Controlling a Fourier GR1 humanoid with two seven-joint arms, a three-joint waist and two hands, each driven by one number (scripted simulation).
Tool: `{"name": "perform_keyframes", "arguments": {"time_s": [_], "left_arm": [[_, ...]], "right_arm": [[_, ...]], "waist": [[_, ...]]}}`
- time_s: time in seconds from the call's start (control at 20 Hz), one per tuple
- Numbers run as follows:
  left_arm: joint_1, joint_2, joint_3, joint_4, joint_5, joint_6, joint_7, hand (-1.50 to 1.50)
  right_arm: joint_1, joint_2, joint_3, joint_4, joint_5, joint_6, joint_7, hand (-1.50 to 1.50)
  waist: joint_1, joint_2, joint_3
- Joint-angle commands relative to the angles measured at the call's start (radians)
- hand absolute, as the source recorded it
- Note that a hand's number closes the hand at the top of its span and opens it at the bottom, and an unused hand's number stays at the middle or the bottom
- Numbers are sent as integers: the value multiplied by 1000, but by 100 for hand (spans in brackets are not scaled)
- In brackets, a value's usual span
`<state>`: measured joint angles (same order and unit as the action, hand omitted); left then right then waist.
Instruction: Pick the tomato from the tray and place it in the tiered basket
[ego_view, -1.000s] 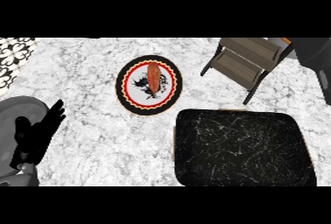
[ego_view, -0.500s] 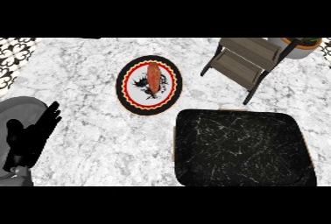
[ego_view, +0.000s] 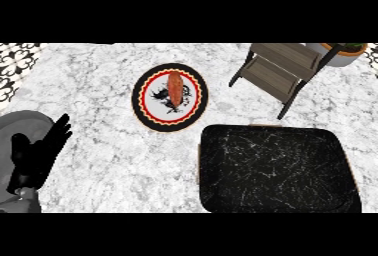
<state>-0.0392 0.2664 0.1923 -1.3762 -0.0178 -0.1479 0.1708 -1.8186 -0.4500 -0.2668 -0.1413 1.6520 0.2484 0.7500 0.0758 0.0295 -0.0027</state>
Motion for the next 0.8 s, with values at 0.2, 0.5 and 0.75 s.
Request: {"name": "perform_keyframes", "arguments": {"time_s": [0.2,0.5,0.75], "left_arm": [[28,-29,-19,-25,-14,20,11,0],[15,19,17,-16,13,-17,17,0],[54,19,18,-14,7,-24,-28,0]], "right_arm": [[40,-13,-118,57,-105,148,244,-150],[57,-11,-143,-36,-132,12,282,-150],[49,-36,-115,-126,-103,-150,228,-150]], "waist": [[-5,-7,2],[-8,-9,2],[-5,-9,2]]}}
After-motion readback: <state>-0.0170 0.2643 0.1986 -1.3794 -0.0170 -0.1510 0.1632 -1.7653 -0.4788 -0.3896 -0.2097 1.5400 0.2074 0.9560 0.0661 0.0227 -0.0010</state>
